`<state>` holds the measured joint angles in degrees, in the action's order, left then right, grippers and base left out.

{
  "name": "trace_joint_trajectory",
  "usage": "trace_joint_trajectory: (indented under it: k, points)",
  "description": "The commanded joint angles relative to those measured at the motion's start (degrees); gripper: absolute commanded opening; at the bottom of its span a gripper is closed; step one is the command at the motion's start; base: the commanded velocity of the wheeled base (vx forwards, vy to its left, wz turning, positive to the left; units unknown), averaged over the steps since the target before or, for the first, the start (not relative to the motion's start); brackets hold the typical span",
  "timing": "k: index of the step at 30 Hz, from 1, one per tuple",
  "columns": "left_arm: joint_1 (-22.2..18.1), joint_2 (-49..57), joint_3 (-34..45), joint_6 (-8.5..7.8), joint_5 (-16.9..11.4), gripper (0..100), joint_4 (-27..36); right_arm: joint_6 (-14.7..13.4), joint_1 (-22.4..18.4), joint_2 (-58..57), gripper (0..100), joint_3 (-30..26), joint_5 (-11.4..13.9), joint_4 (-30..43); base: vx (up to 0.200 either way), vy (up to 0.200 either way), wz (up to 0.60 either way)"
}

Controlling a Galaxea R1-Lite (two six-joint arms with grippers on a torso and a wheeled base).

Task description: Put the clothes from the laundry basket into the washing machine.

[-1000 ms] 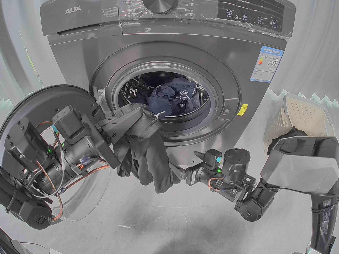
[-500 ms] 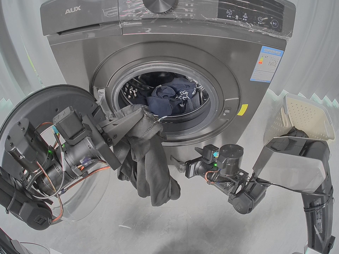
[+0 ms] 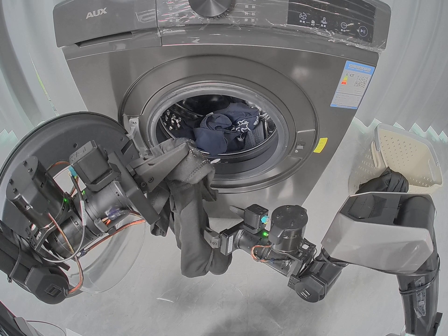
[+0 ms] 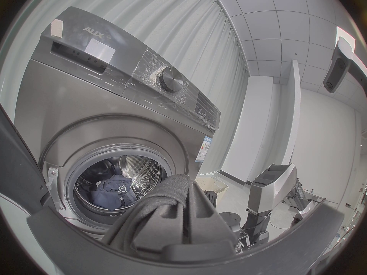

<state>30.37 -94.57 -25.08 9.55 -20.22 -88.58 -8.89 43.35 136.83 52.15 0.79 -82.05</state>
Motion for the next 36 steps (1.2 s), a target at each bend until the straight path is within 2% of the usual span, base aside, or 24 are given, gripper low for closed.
trace_joint_trajectory:
  k: [1,6,14,30,32,36]
  points:
    - [-0.1,0.0,-0.1,0.03,0.0,0,0.0,-0.1,1.3,-0.8,100,-0.9,0.5,-0.7,0.0,0.0,0.0]
    - [-0.3,0.0,-0.4,0.12,-0.1,0,0.0,-0.3,1.7,-0.6,100,-1.8,1.8,-1.5,0.0,0.0,0.0]
    - [-0.4,0.2,-0.5,0.12,0.0,0,0.0,-1.0,1.6,-0.2,100,-4.1,6.3,-5.0,0.0,0.0,0.0]
    - [-0.1,1.7,-1.1,0.21,0.0,0,0.0,-1.2,0.2,6.0,100,2.4,6.1,-4.4,0.0,0.0,0.0]
    - [0.0,1.7,-1.1,0.12,-0.1,0,0.0,-1.3,-0.5,7.0,100,4.5,5.9,-4.2,0.0,0.0,0.0]
    - [-0.1,1.7,-1.1,0.21,-0.1,0,0.0,-1.3,-1.8,7.0,100,5.0,5.9,-4.1,0.0,0.0,0.0]
